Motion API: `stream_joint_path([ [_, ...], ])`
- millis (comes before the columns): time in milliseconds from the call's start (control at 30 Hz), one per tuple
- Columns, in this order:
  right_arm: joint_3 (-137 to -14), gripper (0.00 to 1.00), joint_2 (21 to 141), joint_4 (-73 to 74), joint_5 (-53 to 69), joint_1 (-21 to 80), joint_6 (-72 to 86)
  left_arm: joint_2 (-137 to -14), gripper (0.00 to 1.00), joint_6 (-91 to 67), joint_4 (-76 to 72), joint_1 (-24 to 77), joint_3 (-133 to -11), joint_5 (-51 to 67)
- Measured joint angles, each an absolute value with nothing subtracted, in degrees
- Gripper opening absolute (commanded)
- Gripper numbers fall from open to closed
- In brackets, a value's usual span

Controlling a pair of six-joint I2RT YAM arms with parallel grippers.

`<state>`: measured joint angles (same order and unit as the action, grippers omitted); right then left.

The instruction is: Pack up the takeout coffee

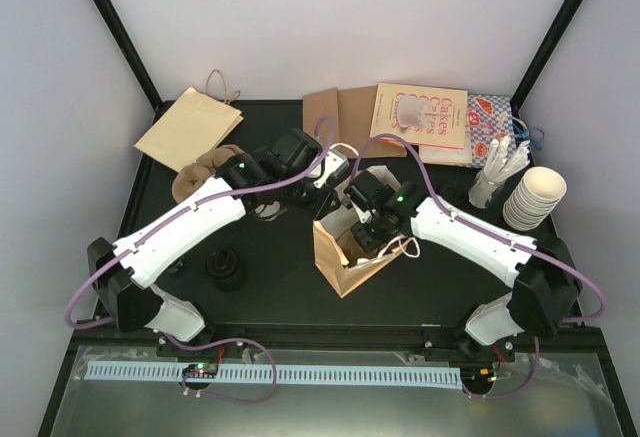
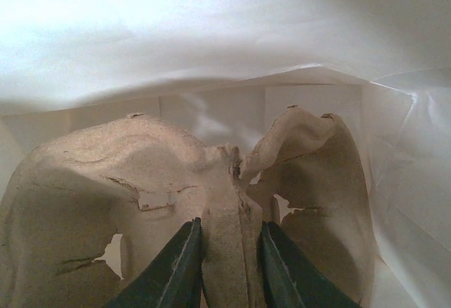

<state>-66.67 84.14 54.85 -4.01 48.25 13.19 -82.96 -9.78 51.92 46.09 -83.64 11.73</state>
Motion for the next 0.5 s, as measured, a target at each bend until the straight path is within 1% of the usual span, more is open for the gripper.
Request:
stream_joint_path([
  [67,-66.3,0.24,84.1,54.8,-4.0,48.2,13.4,-83.8,0.09,-10.1,52.2,46.1,-84.5,10.4],
  [100,-66.0,0.24,84.1,54.7,-4.0,48.2,13.6,-83.8,0.03,-10.3,52.3,46.1,-84.6,10.0],
  [167,-65.3,0.24,83.9,54.5,-4.0,48.3,13.9,-83.8,0.02,-10.7,52.4,46.1,-84.9,9.1],
  [500,-64.0,0.24,81.6,54.0,-7.5,51.0,16.9,-83.6,0.01,-9.6,52.4,46.1,-85.0,7.2],
])
